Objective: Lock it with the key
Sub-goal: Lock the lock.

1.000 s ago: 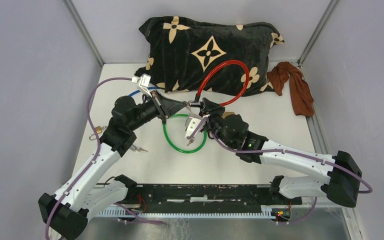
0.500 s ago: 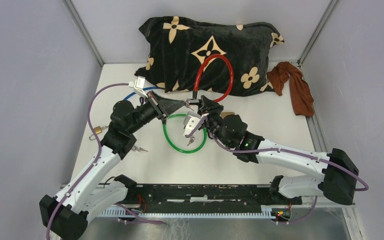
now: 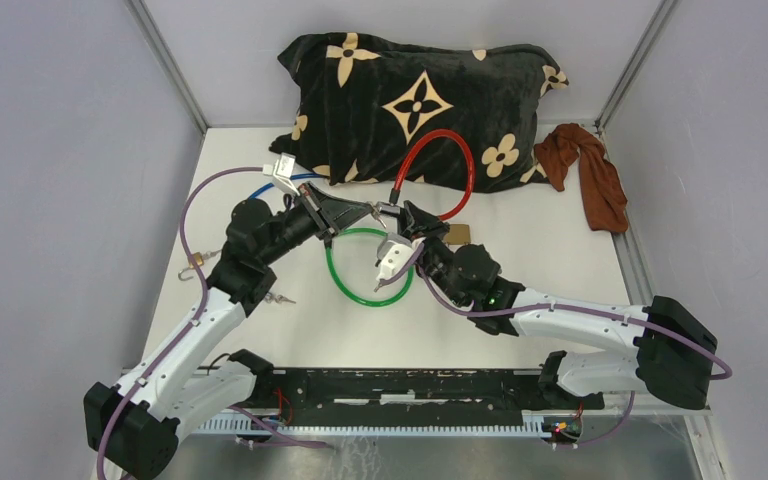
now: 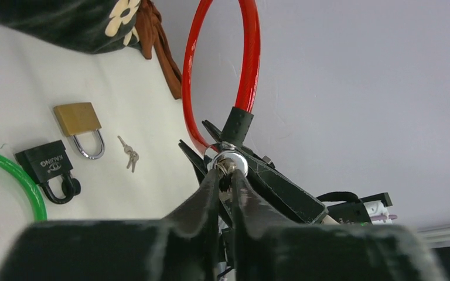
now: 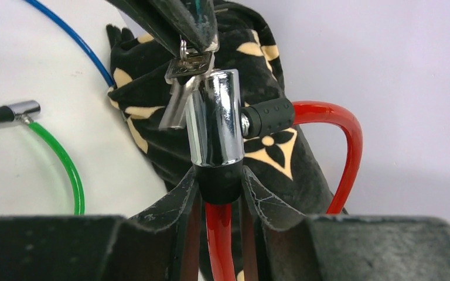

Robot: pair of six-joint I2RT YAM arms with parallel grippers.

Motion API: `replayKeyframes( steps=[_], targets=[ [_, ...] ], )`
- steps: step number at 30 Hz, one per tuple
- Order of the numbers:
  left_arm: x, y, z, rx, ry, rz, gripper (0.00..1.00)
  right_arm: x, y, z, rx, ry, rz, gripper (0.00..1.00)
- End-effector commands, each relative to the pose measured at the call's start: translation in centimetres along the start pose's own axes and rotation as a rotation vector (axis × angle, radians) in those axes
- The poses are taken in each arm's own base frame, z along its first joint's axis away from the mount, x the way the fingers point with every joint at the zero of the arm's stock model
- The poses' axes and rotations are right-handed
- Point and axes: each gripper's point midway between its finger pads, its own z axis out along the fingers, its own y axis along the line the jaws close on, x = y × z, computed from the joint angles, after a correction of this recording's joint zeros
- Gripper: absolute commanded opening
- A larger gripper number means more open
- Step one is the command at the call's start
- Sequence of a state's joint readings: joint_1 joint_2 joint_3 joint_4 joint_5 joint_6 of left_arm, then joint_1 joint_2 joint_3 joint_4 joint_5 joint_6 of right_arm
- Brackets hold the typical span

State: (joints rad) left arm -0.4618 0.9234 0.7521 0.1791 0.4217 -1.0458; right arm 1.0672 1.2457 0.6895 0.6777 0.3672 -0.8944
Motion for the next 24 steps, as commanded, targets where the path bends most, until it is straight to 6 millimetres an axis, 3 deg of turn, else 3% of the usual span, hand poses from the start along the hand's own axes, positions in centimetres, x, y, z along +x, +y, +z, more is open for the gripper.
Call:
replayKeyframes(
  steps=[1,4,10,12,14,17,21,24],
  targets=[
    [0.8,-0.5,0.0,0.036,0.043,0.045,0.31,-5.1,-6.5,-0.8,0.218,-0.18,0.107,0.0],
    [0.4,-1.1,-0.3,0.063,0.026,0.133,0.55,-4.8,-6.7,-1.2,0.228,-0.171,0.083,0.0],
    [-0.4,-1.6,-2.7,0.077,0.027,0.641,0.76,-4.6,-6.8,-1.7,0.213,-0.161,0.036,0.0],
    [-0.6,-3.1,-4.0,0.137,0.015,0.857,0.77,-4.7,-7.0,-1.7,0.212,-0.161,0.033,0.0],
    [0.6,-4.6,-5.8,0.266,0.056,1.129,0.74,-4.9,-7.0,-1.6,0.202,-0.159,0.023,0.0],
    [1.9,-5.4,-8.2,0.431,0.081,1.648,0.68,-5.1,-6.8,-1.4,0.183,-0.16,0.014,0.0],
    [-1.0,-4.8,-8.0,0.387,-0.061,2.364,0.66,-5.4,-6.5,-1.2,0.158,-0.168,0.021,0.0],
    [-2.1,-6.3,-6.9,0.386,-0.28,2.776,0.66,-5.6,-6.5,-1.1,0.145,-0.169,0.019,0.0]
  ],
)
